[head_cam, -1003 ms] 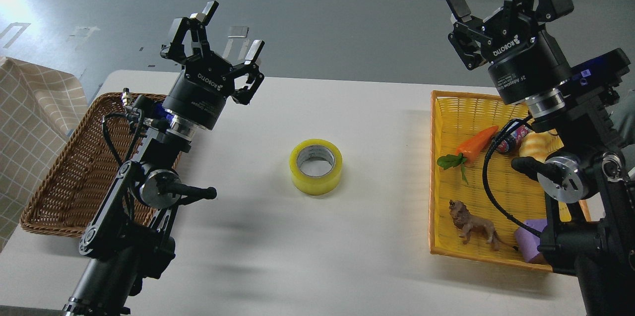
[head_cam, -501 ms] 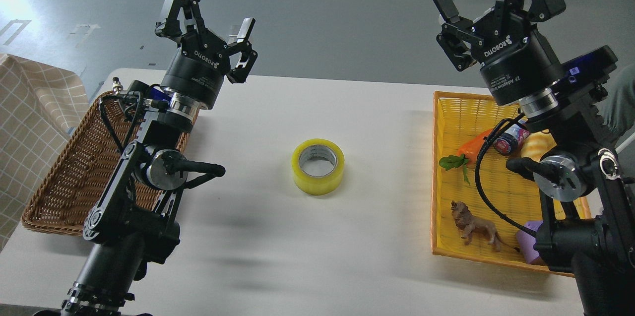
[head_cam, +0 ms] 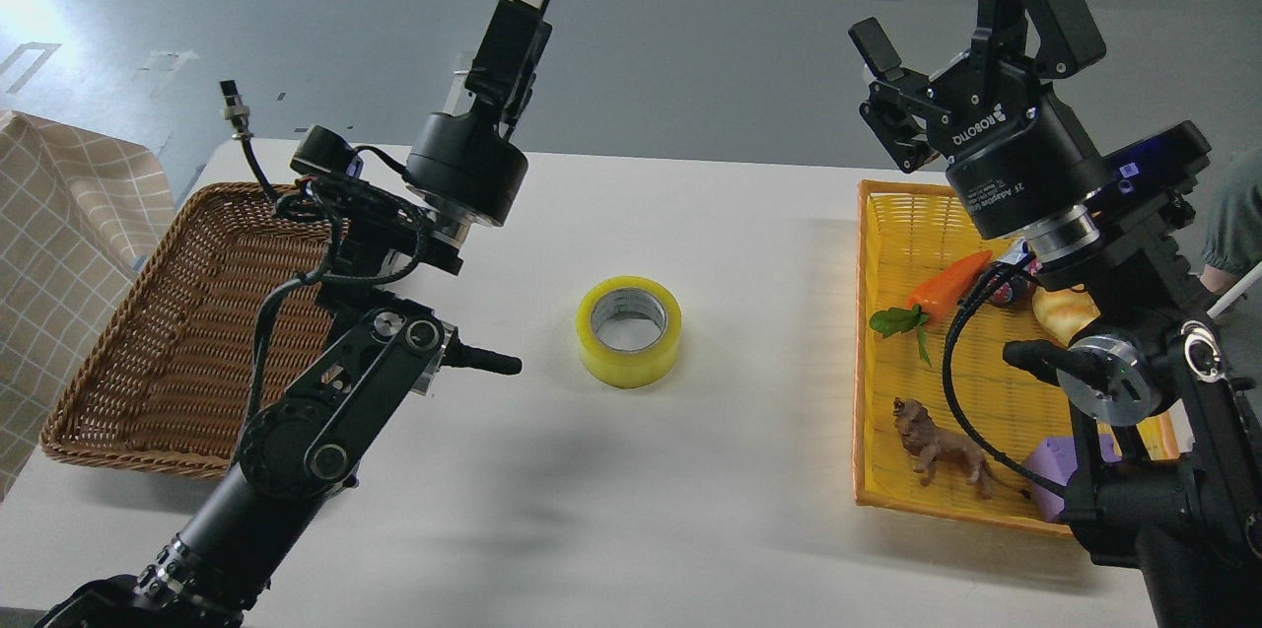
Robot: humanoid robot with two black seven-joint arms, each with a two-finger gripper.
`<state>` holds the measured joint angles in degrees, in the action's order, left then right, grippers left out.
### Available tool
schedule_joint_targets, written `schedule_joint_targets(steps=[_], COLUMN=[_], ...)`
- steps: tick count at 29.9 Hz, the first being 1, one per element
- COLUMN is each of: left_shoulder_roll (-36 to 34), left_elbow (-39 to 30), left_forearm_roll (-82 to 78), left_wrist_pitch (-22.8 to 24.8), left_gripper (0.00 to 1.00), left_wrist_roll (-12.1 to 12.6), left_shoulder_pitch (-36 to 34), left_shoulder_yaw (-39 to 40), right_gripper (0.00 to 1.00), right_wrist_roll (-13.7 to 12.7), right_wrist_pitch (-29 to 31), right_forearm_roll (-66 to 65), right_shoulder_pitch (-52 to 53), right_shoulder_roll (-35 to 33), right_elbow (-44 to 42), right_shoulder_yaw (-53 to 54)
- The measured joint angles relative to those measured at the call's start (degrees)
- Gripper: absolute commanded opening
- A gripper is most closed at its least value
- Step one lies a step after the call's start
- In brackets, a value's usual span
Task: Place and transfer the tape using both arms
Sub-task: 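Reach the left gripper to the tape roll and grasp its rim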
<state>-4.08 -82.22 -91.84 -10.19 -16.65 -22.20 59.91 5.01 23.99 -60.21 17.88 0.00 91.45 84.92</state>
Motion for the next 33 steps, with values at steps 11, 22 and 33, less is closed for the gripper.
schedule_joint_targets(steps=[11, 22, 33], left_shoulder_roll=[-3.65, -10.4, -11.21], left_elbow=[1.21, 3.94, 12.73], left_forearm_roll=[5.56, -24.97, -33.18], left_wrist_pitch=[5.59, 3.93, 5.17], left_gripper=[0.98, 0.98, 0.98], left_wrist_roll=[-0.01, 3.51, 5.05], left_shoulder_pitch=[0.53, -1.79, -4.1], left_shoulder_yaw=[-2.16, -7.14, -16.58], right_gripper=[1.0, 1.0, 1.0], right_wrist_roll=[0.0, -0.53, -0.61], right_wrist_pitch=[-0.38, -3.51, -4.57], right_forearm_roll=[0.0, -0.03, -0.11], right_shoulder_pitch=[0.4, 0.11, 0.8], right_shoulder_roll=[0.0, 0.0, 0.0], right_elbow=[0.13, -0.55, -0.78], right_shoulder_yaw=[0.13, -0.16, -0.12])
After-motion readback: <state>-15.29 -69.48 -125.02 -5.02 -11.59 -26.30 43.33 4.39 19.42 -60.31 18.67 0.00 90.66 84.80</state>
